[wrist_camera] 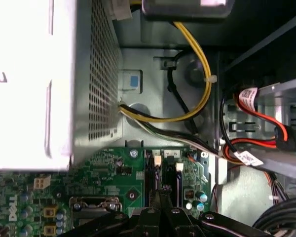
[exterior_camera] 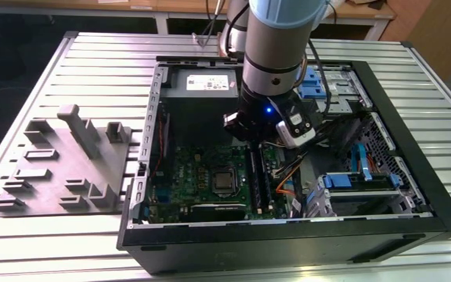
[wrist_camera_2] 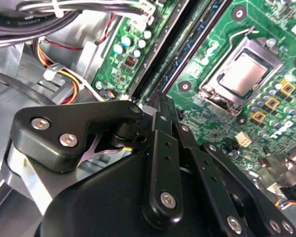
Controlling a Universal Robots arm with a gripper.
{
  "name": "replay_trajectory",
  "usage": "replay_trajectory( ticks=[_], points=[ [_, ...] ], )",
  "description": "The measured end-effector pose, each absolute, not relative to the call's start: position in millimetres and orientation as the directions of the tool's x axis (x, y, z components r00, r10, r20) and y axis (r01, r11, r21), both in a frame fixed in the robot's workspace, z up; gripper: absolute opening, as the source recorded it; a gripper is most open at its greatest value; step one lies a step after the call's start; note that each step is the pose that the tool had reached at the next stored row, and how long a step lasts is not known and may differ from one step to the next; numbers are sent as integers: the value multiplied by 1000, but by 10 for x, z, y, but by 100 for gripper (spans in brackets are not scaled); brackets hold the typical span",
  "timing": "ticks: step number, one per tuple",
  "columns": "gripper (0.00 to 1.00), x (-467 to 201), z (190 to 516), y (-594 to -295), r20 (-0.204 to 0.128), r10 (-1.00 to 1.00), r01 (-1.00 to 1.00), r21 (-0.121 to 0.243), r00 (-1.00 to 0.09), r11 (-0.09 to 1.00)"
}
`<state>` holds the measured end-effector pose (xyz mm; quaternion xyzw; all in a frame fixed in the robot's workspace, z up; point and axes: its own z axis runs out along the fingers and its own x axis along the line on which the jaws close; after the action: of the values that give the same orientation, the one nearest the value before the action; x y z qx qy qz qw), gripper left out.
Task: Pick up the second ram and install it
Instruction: 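Press down the second ram until it locks into place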
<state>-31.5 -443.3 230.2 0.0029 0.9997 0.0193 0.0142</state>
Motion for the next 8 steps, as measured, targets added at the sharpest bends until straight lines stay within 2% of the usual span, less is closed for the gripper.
replay_trajectory(
  ticks=[8],
  points=[
    [10,-315,2252,-4381,-28,6,5,39,-1000,999]
  ],
)
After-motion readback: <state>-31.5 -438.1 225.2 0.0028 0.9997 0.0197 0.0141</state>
